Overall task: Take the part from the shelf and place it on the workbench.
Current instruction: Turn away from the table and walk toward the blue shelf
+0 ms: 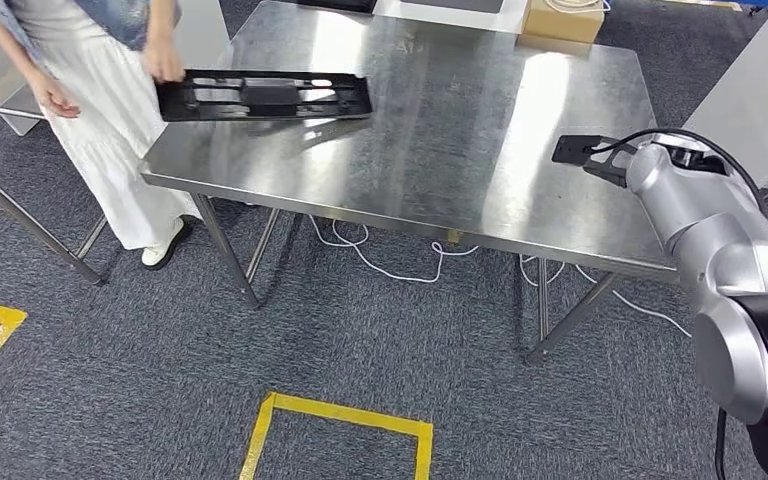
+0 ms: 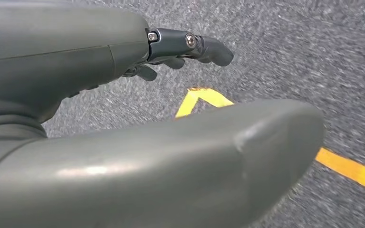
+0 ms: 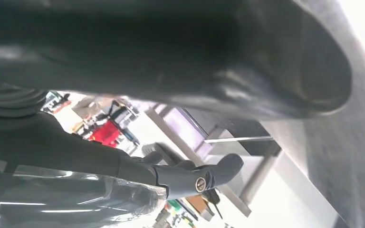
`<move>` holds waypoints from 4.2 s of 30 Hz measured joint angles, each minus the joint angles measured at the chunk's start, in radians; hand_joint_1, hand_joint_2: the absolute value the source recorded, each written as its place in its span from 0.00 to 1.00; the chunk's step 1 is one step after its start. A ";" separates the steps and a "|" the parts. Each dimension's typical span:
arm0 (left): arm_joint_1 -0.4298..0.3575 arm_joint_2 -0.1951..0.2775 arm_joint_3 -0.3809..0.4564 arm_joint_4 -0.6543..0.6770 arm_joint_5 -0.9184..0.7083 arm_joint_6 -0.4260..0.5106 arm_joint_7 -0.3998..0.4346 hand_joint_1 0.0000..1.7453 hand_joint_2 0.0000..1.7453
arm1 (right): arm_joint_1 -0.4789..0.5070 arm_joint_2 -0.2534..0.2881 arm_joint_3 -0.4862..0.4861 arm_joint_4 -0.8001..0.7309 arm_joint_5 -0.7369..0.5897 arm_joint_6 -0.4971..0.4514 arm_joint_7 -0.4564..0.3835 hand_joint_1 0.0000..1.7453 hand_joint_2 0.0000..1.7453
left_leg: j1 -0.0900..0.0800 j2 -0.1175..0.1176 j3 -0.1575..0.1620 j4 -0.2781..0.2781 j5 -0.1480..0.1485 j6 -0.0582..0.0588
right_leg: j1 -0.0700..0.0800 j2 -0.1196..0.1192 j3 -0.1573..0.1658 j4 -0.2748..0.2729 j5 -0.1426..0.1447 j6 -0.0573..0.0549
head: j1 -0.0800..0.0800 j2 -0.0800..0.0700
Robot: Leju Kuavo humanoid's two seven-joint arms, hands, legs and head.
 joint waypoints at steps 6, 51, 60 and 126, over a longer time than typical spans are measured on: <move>-0.001 -0.010 0.002 0.000 -0.009 0.009 0.002 0.00 0.00 | 0.067 -0.014 -0.012 -0.008 -0.012 -0.124 0.037 0.00 0.00 | 0.005 -0.001 -0.019 -0.014 0.047 -0.025 | 0.020 -0.006 0.117 -0.212 0.013 -0.063 | 0.006 0.000; 0.011 0.004 0.027 -0.002 -0.079 0.016 -0.052 0.00 0.00 | 0.971 0.028 -0.431 0.021 -0.338 -0.542 -0.115 0.00 1.00 | 0.027 0.000 0.132 0.040 -0.157 -0.050 | -0.002 -0.016 0.023 -0.159 0.071 -0.023 | 0.007 0.000; 0.008 0.002 0.028 -0.002 -0.080 0.015 -0.054 0.00 0.00 | 0.996 0.027 -0.470 0.030 -0.339 -0.540 -0.115 0.00 1.00 | 0.028 0.011 0.017 0.021 -0.046 -0.020 | -0.018 -0.003 -0.020 0.096 -0.068 0.007 | 0.012 0.000; -0.036 -0.016 -0.026 -0.004 -0.212 0.014 0.044 0.00 0.00 | 1.241 0.179 -0.696 0.050 -0.477 -0.432 -0.241 0.00 0.00 | 0.025 0.117 0.130 -0.001 -0.118 -0.052 | -0.005 -0.086 0.105 -0.198 0.001 -0.021 | 0.014 0.000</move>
